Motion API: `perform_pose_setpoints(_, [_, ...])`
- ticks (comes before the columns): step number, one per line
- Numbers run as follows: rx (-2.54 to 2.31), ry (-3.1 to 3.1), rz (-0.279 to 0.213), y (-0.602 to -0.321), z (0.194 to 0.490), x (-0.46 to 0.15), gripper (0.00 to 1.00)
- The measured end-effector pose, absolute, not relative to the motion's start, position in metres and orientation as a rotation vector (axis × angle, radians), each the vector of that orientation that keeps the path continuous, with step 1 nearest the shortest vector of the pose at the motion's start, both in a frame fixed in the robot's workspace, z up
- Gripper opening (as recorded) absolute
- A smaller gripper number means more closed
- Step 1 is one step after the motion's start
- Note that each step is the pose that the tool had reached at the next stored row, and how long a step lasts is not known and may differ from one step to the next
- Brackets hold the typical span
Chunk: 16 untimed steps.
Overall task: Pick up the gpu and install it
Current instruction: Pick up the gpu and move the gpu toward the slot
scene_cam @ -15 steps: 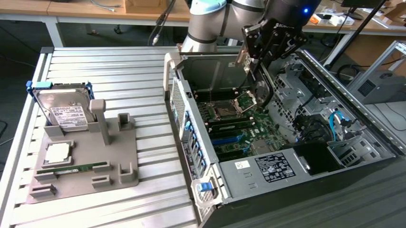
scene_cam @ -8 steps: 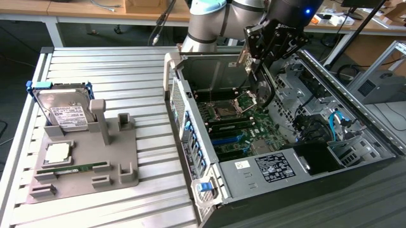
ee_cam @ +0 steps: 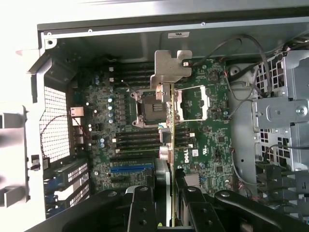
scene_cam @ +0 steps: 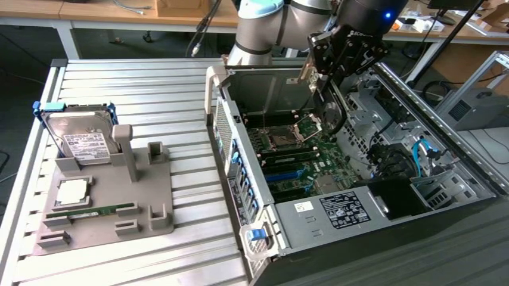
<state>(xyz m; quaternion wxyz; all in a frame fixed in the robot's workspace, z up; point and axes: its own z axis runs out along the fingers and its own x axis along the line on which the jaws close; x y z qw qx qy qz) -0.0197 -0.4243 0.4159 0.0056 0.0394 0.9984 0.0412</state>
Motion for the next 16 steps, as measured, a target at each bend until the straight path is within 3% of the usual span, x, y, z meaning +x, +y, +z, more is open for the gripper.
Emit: perform_pose_setpoints(16, [0.123,3.125,0.129,-0.4243,0.4135,-0.0117,0.27])
